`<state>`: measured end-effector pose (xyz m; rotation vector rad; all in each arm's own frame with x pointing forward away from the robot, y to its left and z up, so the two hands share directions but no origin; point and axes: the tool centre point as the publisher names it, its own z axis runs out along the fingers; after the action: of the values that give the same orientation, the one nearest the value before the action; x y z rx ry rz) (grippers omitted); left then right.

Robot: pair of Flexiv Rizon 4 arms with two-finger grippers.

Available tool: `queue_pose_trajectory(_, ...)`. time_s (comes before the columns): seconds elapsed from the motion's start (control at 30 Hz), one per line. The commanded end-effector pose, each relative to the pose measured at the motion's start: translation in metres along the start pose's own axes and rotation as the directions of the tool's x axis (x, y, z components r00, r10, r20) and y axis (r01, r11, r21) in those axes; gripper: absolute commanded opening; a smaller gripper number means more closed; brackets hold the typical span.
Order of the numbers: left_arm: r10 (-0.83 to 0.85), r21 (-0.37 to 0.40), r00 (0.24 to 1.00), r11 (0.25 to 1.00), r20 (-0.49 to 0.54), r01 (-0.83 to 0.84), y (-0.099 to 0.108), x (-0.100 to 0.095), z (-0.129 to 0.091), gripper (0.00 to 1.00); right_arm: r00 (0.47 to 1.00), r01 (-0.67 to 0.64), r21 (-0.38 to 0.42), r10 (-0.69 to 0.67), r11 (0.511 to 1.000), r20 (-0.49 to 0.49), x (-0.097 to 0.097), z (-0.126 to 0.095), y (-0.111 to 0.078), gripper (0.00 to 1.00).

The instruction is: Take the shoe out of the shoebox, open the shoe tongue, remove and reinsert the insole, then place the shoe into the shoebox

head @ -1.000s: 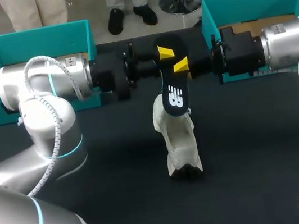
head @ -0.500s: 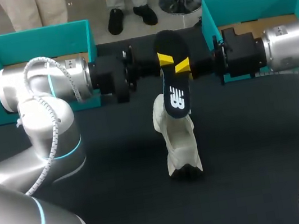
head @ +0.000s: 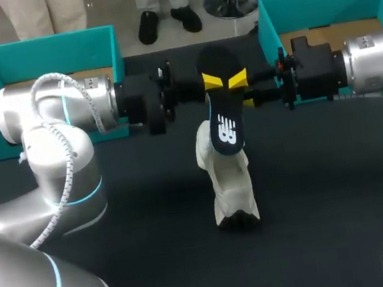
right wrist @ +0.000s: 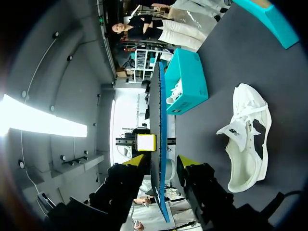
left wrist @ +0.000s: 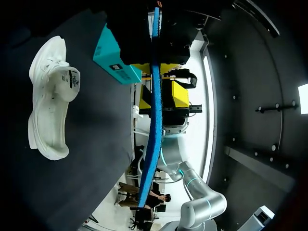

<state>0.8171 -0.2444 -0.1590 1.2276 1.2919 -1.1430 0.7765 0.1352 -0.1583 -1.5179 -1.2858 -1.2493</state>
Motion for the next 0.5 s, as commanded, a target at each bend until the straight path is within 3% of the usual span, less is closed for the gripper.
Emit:
queue_pose_trajectory(0.03,-0.013,-0.004,1.000,1.000,-0.012,0.013,-0.002,0.002,-0.005,0.00,0.996,-0.005,-0.018,0.007,1.000,0.087,-0.001,-0.023,-0.004,1.00)
queue_pose_trajectory(0.13,-0.022,-0.008,1.000,1.000,-0.015,0.022,-0.001,0.002,-0.006,0.00,0.989,-0.017,-0.051,0.024,0.999,0.146,-0.004,-0.035,-0.001,1.00)
queue_pose_trajectory(0.5,-0.051,-0.019,0.998,0.999,-0.027,0.050,-0.005,0.005,-0.004,0.00,0.989,-0.017,-0.051,0.024,0.999,0.146,-0.004,-0.035,-0.001,1.00)
